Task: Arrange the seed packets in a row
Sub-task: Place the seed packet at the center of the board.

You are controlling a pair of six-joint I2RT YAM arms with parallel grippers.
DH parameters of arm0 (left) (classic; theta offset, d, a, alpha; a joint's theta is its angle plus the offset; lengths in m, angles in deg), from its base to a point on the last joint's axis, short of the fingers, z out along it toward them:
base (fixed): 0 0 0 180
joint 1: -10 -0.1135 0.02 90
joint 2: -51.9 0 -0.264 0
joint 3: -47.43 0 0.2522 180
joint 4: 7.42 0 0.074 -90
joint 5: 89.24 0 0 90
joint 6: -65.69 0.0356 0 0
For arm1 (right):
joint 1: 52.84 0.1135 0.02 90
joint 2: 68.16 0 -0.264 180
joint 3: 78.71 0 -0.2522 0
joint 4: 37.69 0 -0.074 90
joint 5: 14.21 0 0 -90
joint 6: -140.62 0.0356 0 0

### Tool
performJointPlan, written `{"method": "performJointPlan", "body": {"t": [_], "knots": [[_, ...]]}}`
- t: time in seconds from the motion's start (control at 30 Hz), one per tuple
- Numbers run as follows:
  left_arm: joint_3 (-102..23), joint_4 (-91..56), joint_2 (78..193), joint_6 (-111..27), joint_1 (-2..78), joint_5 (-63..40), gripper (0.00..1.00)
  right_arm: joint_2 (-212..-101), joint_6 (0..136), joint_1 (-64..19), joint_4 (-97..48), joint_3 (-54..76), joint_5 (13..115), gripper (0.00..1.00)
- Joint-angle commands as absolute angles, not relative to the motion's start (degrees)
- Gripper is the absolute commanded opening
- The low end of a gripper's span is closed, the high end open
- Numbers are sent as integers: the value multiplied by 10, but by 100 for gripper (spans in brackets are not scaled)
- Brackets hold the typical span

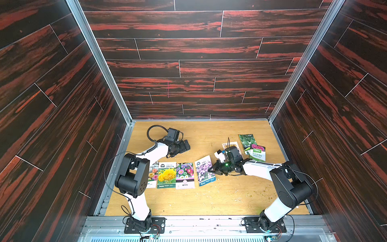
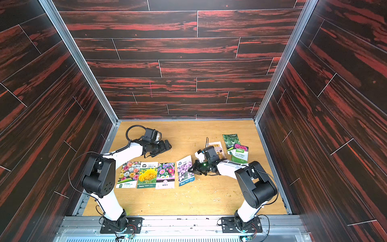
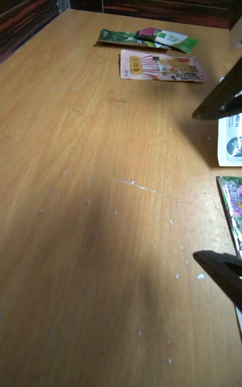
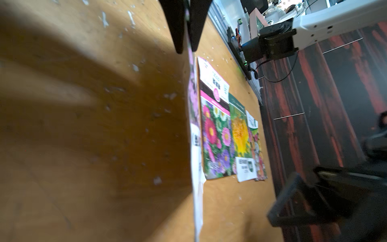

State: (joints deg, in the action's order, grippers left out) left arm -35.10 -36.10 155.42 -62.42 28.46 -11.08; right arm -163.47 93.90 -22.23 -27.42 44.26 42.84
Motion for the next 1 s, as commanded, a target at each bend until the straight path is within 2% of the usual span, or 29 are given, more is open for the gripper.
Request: {"method": "performJointPlan", "body": {"t": [0.0,0.53,0.63,0.9,0.97], "knots": [[-337,-357,1526,-631,284,-94,97,-1626,965,-210,-299,454,449,0],[-338,-366,1503,-631,284,-99,97,-1623,1011,-175,-319,473,489,1],[-338,-368,1503,-631,285,-100,97,-1620,1009,-168,-304,470,499,16],[-343,-368,1506,-630,284,-106,97,-1612,1005,-156,-282,467,511,33],[-344,-370,1506,-630,284,-107,97,-1608,996,-154,-251,459,532,44]]}}
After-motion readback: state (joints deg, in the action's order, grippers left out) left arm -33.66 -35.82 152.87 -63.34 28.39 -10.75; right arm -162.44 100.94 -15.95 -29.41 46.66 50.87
